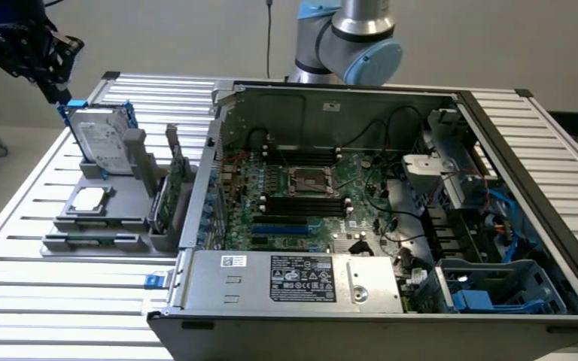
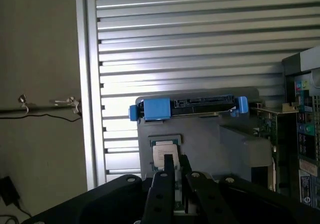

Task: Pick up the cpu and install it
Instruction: 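Pick up the cpu and move it towards the insertion slot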

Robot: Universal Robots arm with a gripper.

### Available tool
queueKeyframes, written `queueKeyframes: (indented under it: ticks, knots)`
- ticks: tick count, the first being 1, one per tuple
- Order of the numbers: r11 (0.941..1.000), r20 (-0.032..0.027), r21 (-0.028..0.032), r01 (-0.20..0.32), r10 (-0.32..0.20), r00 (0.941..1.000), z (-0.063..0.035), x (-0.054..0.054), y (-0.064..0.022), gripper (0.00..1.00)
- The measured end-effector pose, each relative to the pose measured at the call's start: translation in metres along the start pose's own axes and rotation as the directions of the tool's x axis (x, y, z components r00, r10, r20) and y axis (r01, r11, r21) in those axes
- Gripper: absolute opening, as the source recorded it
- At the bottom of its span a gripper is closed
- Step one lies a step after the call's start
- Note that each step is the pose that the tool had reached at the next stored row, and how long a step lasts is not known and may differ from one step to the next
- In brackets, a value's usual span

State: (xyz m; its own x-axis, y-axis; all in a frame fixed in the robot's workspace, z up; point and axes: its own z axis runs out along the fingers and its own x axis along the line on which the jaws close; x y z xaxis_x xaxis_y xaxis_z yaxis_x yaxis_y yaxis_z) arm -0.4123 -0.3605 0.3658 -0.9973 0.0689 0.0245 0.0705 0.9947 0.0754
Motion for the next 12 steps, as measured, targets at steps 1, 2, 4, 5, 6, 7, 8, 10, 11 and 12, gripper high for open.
queueKeyframes:
  ticks: [1, 2, 4, 5, 6, 7, 8, 10, 11, 12]
  knots:
    - [1.0000, 0.0000, 0.0000, 0.000, 0.000, 1.0000, 0.0001, 0.000, 0.0000, 0.23]
    - [1.0000, 0.0000, 0.0000, 0.000, 0.000, 1.0000, 0.0001, 0.000, 0.0000, 0.29]
    - [1.0000, -0.0005, 0.0000, 0.000, 0.000, 1.0000, 0.0001, 0.000, 0.0000, 0.36]
    - [1.0000, -0.0008, 0.0000, 0.000, 0.000, 1.0000, 0.0004, 0.000, -0.0001, 0.42]
    - [1.0000, -0.0018, 0.0001, 0.000, 0.000, 1.0000, 0.0013, 0.000, -0.0001, 0.47]
    - [1.0000, -0.0025, 0.0006, 0.000, 0.000, 1.0000, 0.0028, 0.000, -0.0003, 0.53]
    - [1.0000, -0.0028, 0.0008, 0.000, 0.000, 1.0000, 0.0044, 0.000, -0.0004, 0.53]
    - [1.0000, -0.0041, 0.0009, 0.005, -0.005, 1.0000, 0.0081, 0.000, -0.0008, 0.60]
    - [1.0000, -0.0059, 0.0012, 0.010, -0.010, 0.9999, 0.0098, 0.000, -0.0013, 0.60]
    - [0.9999, -0.0081, 0.0014, 0.016, -0.016, 0.9998, 0.0116, 0.000, -0.0019, 0.60]
